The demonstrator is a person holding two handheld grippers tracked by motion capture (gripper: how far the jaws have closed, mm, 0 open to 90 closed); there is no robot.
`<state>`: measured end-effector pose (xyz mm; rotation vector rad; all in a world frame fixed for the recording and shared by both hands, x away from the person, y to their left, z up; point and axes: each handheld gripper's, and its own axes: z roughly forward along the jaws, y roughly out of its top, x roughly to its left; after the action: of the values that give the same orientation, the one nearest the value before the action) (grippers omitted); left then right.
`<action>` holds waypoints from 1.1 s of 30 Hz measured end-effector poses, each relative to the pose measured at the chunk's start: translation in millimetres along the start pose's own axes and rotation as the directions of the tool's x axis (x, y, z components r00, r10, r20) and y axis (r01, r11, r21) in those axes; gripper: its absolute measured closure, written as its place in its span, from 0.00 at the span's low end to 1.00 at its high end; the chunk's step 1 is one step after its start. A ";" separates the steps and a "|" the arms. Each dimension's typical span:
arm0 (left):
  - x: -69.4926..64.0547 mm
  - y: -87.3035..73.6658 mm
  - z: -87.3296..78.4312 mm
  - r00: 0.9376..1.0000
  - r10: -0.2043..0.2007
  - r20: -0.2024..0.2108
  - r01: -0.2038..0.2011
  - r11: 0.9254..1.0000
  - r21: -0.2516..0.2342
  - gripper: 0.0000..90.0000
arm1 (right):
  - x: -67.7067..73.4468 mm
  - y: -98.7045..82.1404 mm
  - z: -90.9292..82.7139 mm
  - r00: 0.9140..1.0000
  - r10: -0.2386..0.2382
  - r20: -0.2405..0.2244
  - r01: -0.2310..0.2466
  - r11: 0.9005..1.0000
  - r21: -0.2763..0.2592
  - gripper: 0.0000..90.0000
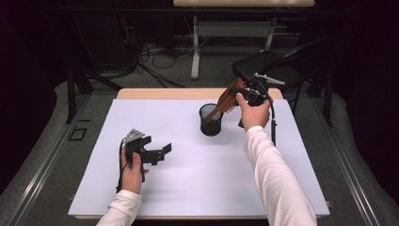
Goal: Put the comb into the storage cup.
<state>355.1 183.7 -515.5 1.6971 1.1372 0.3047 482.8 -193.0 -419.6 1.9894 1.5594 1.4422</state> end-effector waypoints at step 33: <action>1.3 -1.7 2.7 1.000 -0.001 -0.001 0.001 1.000 0.013 0.00 | -6.9 -7.8 8.8 1.000 0.005 0.000 -0.005 1.000 0.017 0.54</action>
<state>356.6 183.1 -518.5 1.7077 1.1425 0.2985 485.4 -192.4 -433.0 2.0037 1.5734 1.4357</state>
